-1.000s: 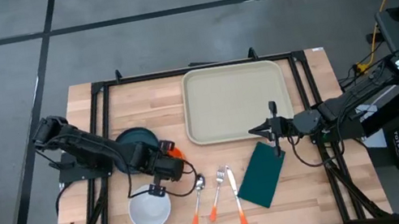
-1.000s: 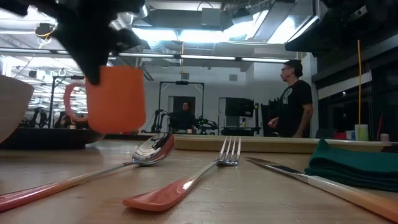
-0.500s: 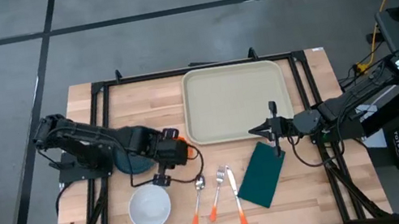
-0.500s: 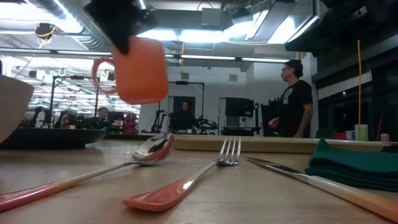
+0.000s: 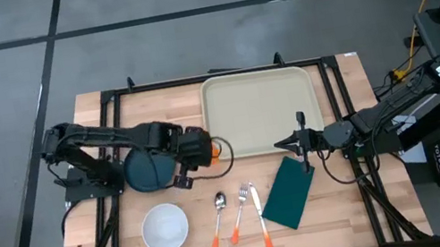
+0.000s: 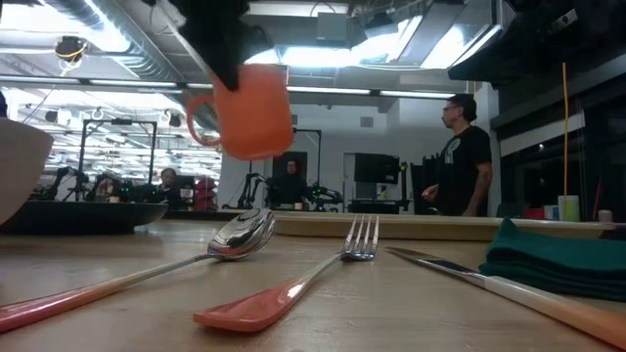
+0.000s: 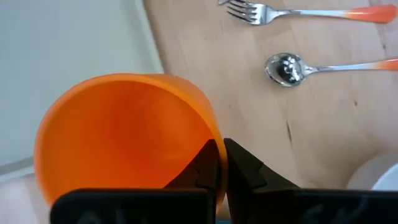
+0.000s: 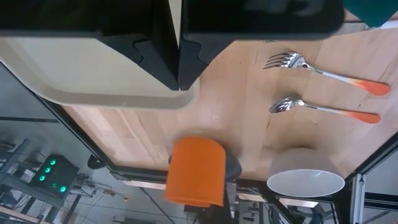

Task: Set up tray
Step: Put the orange cup on the top left of the serving tray

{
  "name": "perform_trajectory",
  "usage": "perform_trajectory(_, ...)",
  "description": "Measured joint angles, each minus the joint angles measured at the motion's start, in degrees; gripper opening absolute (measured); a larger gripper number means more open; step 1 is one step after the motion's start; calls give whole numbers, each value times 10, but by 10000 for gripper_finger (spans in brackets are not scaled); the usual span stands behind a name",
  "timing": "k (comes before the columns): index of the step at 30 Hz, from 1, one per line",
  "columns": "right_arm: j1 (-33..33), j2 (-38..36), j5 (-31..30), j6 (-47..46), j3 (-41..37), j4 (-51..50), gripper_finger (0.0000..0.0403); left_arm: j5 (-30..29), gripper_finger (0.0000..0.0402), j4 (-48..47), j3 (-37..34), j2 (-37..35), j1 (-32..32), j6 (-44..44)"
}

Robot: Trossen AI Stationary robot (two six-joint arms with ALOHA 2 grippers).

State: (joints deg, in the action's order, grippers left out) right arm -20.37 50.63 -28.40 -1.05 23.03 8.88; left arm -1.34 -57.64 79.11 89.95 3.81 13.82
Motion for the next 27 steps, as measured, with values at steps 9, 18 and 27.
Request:
perform_trajectory(9, 0, 0, 0, 1, 0, 10, 12, 10, 3, 36, 1, 7, -104, 55)
perform_trajectory(18, 23, 0, -1, 13, 0, 13, 12, 33, 3, -17, 136, 122, -187, 154)
perform_trajectory(27, 34, 0, -1, -2, 0, 7, 12, 29, 3, -65, 239, 222, -244, 243)
